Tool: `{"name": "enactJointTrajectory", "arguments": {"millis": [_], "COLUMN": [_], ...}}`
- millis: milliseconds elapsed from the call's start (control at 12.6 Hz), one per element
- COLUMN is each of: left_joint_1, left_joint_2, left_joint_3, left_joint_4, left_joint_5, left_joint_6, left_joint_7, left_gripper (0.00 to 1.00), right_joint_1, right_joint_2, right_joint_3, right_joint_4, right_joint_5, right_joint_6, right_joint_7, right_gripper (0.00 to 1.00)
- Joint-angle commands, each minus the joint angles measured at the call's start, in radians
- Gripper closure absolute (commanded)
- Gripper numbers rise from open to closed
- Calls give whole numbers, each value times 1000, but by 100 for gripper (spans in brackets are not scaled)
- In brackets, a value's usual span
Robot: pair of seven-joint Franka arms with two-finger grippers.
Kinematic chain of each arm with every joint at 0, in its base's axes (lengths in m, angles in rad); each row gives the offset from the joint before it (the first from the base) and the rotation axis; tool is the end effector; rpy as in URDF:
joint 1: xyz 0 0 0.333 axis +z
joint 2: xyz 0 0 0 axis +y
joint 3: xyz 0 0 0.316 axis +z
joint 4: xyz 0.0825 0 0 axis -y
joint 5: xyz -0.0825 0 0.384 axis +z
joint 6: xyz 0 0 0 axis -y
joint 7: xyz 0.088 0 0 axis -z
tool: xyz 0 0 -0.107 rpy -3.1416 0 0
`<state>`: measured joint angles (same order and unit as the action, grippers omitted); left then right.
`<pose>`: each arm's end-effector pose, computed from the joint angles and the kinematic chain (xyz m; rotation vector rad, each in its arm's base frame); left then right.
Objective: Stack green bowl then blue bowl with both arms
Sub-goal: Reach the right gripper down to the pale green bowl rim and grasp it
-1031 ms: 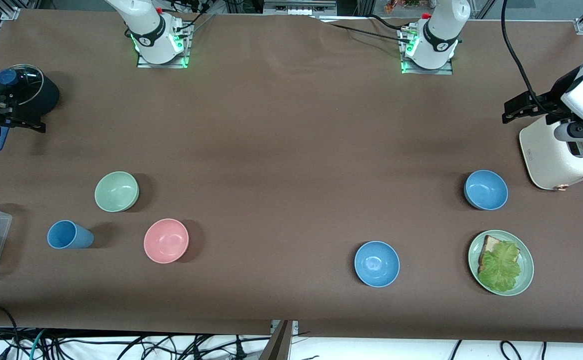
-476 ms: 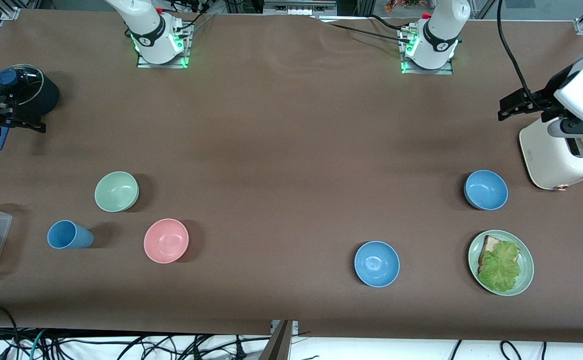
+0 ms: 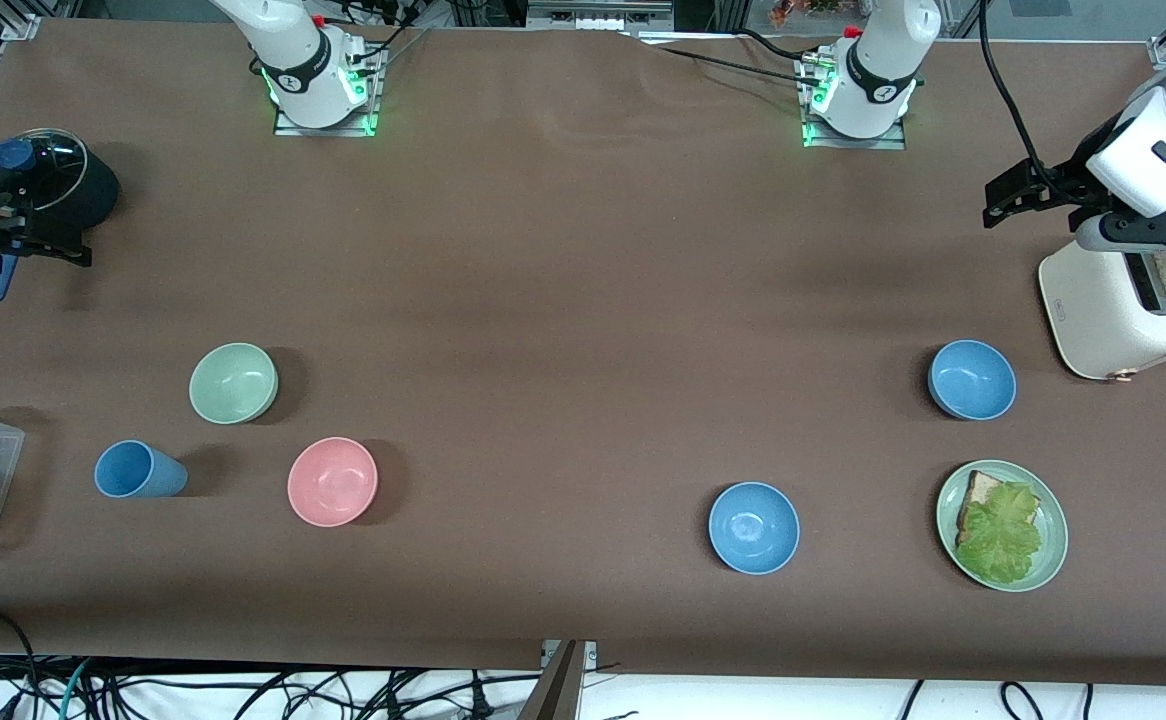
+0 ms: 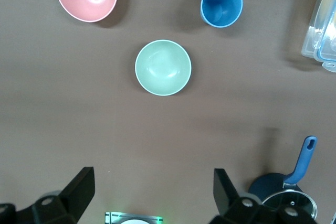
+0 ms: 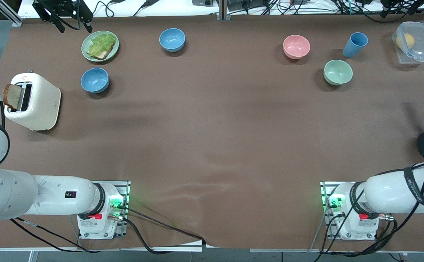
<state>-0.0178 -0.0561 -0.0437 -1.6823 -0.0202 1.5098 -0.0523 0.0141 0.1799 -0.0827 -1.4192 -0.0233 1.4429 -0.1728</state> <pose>0.5265 -0.0353 0.5977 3.1251 -0.0141 -0.1835 0.5927 -0.0390 0.5818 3.1085 0.1605 -0.2480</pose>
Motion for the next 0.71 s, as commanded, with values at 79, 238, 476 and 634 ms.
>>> {"name": "enactJointTrajectory", "arguments": {"millis": [79, 238, 476, 634], "left_joint_1": [13, 13, 13, 13], "left_joint_2": [1, 1, 1, 1], "left_joint_3": [-8, -8, -7, -7], "left_joint_4": [6, 6, 6, 6], "left_joint_5": [-10, -10, -10, -10], "left_joint_6": [6, 6, 6, 6], "left_joint_7": [-6, -6, -6, -6], "left_gripper": [0, 0, 0, 0], "right_joint_1": [-16, -29, -60, -65], "right_joint_2": [44, 78, 153, 219], "right_joint_3": [6, -5, -12, -12], "right_joint_4": [0, 0, -7, -10], "right_joint_5": [-13, -20, 0, 2], "right_joint_6": [14, 16, 65, 124], "right_joint_7": [-14, -8, -16, -17], "right_gripper": [0, 0, 0, 0]}}
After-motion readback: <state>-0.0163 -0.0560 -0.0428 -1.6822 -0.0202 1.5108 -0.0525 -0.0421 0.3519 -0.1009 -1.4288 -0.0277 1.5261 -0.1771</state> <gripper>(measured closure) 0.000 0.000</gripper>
